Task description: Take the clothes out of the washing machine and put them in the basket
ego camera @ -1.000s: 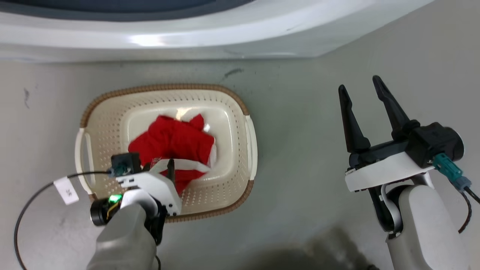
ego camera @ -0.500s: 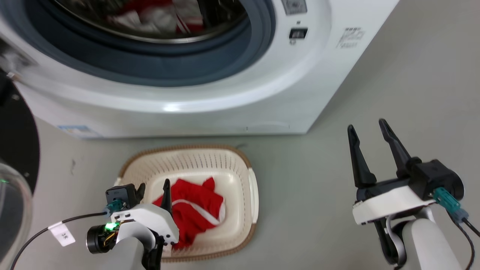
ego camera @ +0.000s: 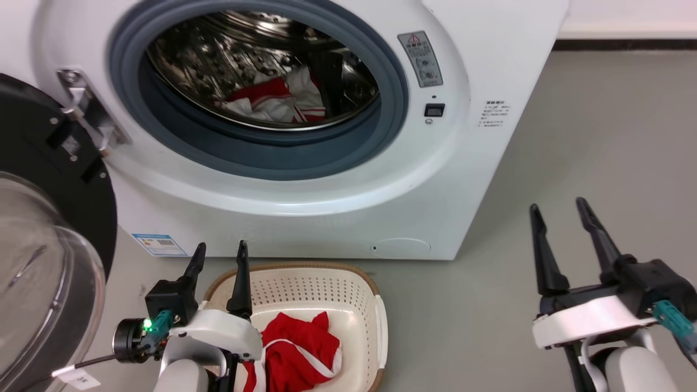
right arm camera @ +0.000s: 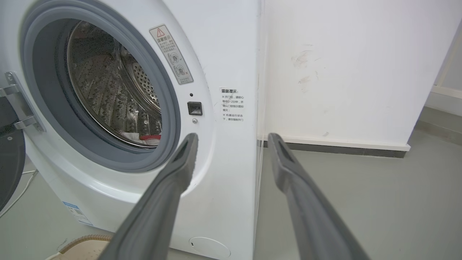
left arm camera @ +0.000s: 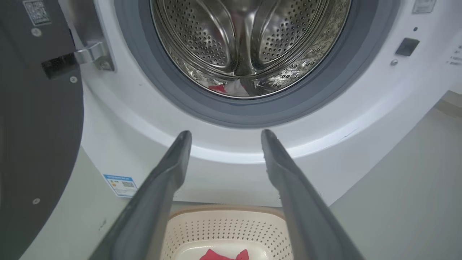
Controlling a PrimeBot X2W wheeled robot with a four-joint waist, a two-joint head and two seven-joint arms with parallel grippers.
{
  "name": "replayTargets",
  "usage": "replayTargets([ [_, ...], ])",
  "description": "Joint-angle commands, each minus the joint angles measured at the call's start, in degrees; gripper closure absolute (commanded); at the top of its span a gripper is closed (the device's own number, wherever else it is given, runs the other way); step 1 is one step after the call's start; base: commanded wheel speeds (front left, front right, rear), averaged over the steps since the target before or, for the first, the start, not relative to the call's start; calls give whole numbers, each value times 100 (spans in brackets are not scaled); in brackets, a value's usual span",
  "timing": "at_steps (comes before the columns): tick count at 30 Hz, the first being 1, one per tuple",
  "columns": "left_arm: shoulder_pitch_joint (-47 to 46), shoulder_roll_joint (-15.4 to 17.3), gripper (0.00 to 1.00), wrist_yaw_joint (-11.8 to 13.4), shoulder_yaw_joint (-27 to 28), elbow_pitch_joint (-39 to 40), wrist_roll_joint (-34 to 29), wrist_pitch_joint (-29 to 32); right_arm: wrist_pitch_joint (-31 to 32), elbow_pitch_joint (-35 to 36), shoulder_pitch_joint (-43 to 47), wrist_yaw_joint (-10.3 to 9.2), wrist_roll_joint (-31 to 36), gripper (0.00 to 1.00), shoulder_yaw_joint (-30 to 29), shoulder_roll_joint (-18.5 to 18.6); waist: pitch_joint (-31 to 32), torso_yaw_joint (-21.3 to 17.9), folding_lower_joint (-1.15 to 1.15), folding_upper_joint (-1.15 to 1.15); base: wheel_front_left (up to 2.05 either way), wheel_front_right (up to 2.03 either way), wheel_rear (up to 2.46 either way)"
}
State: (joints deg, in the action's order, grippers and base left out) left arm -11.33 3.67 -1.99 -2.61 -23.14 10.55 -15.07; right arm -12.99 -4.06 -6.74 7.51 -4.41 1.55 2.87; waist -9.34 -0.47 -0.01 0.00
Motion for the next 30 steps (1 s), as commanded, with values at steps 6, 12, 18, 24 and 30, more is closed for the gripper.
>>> replayTargets([
  [6,247,-43,0,5,-125,678,-173,-14,180,305,288,-4,91,0,-375,-1,206,234,1,0,0,0,0],
  [12,-27,-59,0,-25,-238,709,-206,-14,295,524,372,-4,102,0,-594,-1,129,385,1,0,0,0,0],
  [18,-730,-56,0,-137,-319,386,-253,-14,390,801,185,-3,149,0,-648,-1,-259,437,1,0,0,0,0],
  [24,-1756,-5,0,-251,-380,-208,-296,-14,460,1112,-81,-4,149,0,-571,-1,-849,328,1,0,0,0,0],
  [30,-3068,197,0,-338,-411,-1170,-343,45,401,1329,-350,-4,46,0,-360,0,-1440,39,1,0,0,0,0],
])
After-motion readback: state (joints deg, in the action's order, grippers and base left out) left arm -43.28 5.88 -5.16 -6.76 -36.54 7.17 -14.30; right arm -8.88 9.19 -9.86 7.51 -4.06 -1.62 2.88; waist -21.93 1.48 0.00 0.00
